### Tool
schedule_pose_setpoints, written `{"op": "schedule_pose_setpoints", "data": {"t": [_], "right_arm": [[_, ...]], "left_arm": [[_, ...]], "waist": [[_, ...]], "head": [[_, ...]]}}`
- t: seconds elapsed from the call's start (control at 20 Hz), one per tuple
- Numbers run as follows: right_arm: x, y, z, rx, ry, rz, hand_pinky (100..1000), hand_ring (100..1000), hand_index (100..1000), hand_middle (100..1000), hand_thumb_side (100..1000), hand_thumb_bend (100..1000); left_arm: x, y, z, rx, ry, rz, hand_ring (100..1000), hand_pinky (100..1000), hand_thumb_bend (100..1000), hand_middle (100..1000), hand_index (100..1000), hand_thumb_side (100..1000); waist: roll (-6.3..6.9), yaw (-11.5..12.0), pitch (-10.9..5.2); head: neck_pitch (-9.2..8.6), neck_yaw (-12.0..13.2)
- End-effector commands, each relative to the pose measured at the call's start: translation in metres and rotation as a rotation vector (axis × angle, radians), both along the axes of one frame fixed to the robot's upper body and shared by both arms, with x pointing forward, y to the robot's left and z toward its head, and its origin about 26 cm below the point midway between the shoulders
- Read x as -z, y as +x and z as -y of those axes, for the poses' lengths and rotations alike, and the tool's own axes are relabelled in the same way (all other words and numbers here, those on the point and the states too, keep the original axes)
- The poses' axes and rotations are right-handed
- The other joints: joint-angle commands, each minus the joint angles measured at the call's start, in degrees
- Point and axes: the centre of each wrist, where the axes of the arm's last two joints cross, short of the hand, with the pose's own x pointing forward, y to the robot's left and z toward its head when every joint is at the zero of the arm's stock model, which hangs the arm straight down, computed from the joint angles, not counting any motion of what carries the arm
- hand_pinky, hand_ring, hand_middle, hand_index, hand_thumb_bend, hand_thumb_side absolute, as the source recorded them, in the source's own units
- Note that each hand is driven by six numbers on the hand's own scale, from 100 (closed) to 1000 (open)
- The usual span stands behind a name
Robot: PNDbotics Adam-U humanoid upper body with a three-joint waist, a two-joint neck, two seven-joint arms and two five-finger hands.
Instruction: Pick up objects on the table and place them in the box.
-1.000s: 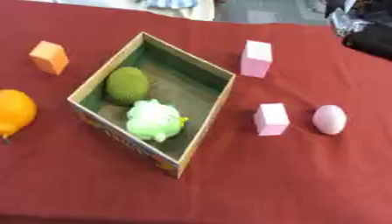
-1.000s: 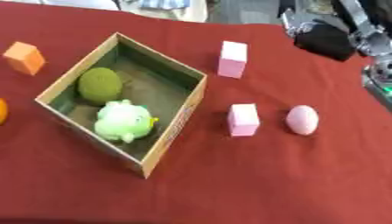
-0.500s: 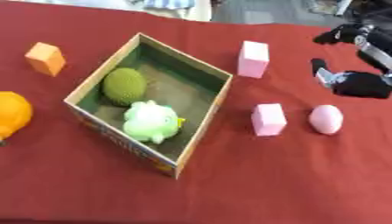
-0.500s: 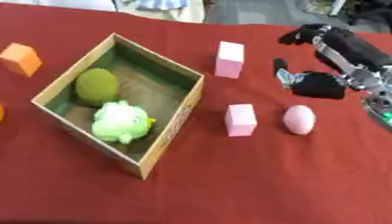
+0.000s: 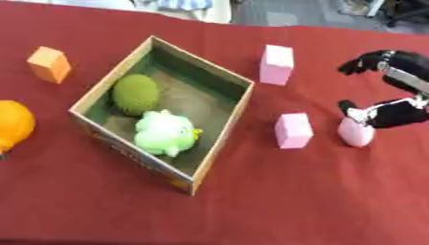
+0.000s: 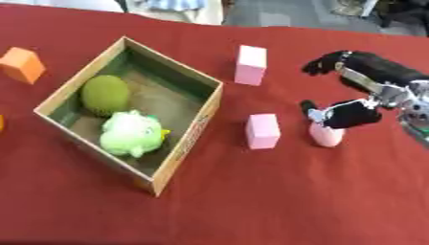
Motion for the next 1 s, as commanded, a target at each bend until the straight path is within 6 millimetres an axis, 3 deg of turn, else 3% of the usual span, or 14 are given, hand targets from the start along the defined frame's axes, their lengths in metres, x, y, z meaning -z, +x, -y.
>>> {"op": "schedule_pose_setpoints", "data": {"t": [0.05, 0.4, 1.0], "right_arm": [[-0.007, -0.002, 0.001, 0.020, -0.008, -0.024, 888, 850, 889, 779, 100, 358], [-0.003, -0.004, 0.003, 0.112, 0.009, -0.052, 893, 857, 900, 797, 100, 409], [0.012, 0.001, 0.017, 0.249, -0.005, -0.120, 894, 862, 911, 810, 100, 403]], "left_arm": [[-0.008, -0.002, 0.001, 0.000, 0.026, 0.021, 765, 853, 573, 753, 889, 832], [-0.008, -0.002, 0.001, 0.001, 0.028, 0.017, 765, 854, 567, 753, 889, 826], [-0.007, -0.002, 0.001, 0.004, 0.025, 0.009, 765, 852, 564, 751, 889, 823]], "waist": [[-0.44, 0.0, 0.09], [-0.33, -0.3, 0.09], [-0.18, -0.3, 0.40]], "head": [[-0.51, -0.3], [-0.60, -0.3], [-0.98, -0.5]]}}
